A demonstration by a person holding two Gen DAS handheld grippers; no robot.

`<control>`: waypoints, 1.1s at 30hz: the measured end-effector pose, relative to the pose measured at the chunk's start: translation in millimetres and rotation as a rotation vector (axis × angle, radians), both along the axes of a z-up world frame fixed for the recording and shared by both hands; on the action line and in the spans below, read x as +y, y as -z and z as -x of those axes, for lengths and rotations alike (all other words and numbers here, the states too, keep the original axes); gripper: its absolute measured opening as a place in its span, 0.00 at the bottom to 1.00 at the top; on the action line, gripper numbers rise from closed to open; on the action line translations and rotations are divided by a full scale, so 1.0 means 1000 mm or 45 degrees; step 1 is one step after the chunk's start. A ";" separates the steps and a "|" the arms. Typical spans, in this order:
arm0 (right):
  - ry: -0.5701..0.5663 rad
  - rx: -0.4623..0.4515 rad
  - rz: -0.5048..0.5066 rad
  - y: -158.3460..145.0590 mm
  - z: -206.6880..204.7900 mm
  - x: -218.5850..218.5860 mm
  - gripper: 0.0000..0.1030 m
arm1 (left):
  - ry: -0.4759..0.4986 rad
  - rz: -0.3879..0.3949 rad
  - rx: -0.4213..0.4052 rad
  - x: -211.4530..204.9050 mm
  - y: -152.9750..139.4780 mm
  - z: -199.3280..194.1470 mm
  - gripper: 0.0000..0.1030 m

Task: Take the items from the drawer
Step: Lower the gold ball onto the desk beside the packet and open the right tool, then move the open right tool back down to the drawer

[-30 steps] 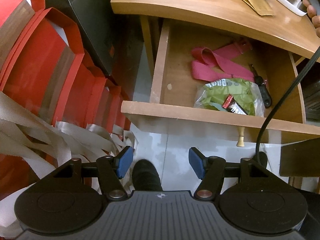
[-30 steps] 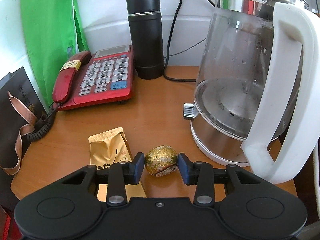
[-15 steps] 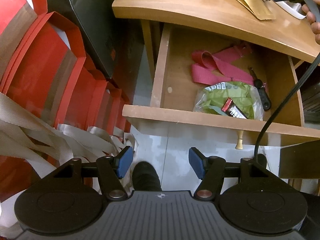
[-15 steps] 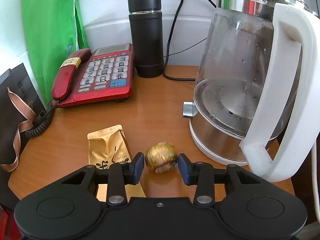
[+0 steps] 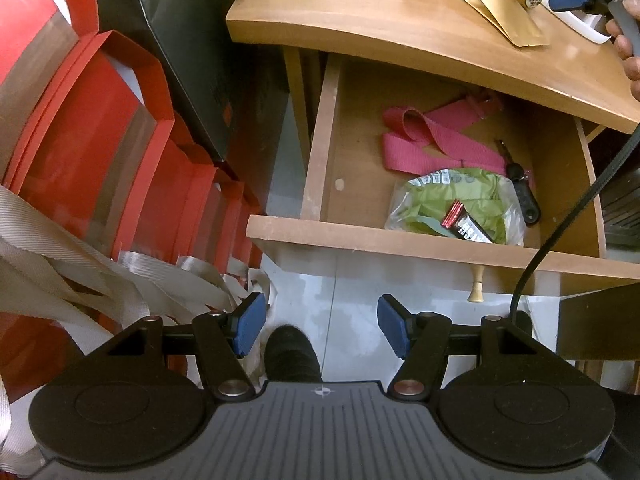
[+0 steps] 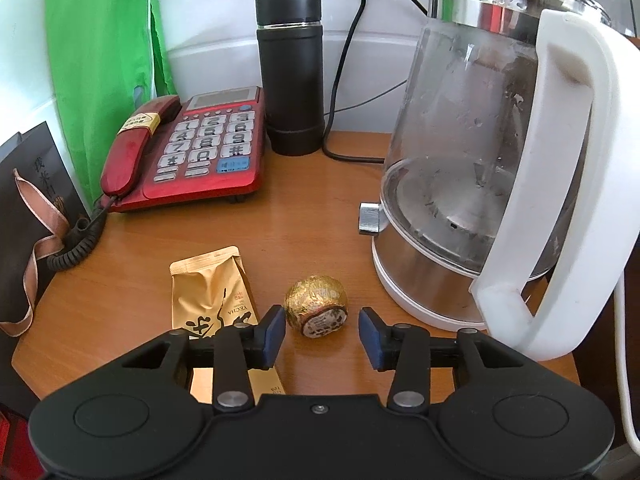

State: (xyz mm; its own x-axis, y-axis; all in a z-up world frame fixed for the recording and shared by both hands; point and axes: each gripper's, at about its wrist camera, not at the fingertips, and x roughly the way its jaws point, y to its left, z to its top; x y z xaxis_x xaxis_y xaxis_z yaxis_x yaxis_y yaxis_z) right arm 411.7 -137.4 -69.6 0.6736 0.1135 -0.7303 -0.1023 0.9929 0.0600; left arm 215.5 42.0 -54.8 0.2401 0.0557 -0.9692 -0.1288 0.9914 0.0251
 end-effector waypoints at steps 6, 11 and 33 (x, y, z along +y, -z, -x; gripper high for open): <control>-0.005 -0.012 0.000 -0.002 0.005 0.001 0.43 | -0.004 -0.007 -0.005 -0.001 -0.009 0.002 0.64; -0.025 -0.024 0.013 -0.004 0.013 0.002 0.44 | -0.001 -0.013 -0.011 -0.002 -0.012 0.004 0.64; -0.169 -0.120 -0.038 -0.024 0.092 -0.011 0.58 | -0.003 -0.027 -0.025 -0.007 -0.016 0.006 0.64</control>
